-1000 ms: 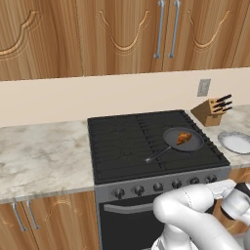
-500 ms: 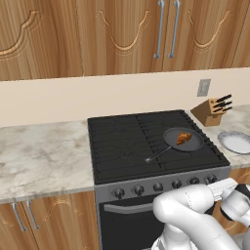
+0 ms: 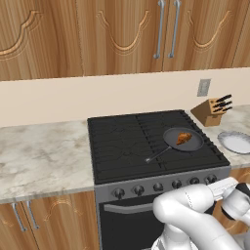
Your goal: Pick the croissant and place it on the pan. Then turn on the stove to warm the croissant.
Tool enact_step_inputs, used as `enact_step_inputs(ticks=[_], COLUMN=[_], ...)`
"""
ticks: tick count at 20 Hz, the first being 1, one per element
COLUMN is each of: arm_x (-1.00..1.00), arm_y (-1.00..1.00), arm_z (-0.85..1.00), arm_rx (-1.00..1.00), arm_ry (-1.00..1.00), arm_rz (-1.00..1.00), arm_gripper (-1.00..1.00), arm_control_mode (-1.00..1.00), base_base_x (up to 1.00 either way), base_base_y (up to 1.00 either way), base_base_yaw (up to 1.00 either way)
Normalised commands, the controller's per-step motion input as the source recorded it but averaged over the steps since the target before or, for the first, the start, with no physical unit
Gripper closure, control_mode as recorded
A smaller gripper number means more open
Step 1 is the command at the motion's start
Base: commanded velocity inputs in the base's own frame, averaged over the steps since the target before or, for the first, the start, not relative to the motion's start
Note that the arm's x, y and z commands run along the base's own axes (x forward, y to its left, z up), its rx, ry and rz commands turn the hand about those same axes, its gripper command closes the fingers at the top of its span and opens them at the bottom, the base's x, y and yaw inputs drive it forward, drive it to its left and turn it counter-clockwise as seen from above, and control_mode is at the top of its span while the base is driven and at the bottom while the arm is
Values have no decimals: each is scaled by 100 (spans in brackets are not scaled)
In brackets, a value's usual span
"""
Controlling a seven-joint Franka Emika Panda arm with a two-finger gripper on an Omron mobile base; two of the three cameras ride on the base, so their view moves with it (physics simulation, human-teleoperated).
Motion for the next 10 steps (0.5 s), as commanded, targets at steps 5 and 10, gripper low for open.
enact_step_inputs(ticks=[5,10], arm_x=[21,16], arm_y=[0,0], arm_z=[43,45], arm_rx=[0,-2], arm_ry=[0,0], arm_rz=[7,5], arm_gripper=[100,100], arm_control_mode=[-100,-100], base_base_x=[0,0], base_base_y=[0,0], base_base_yaw=[0,0])
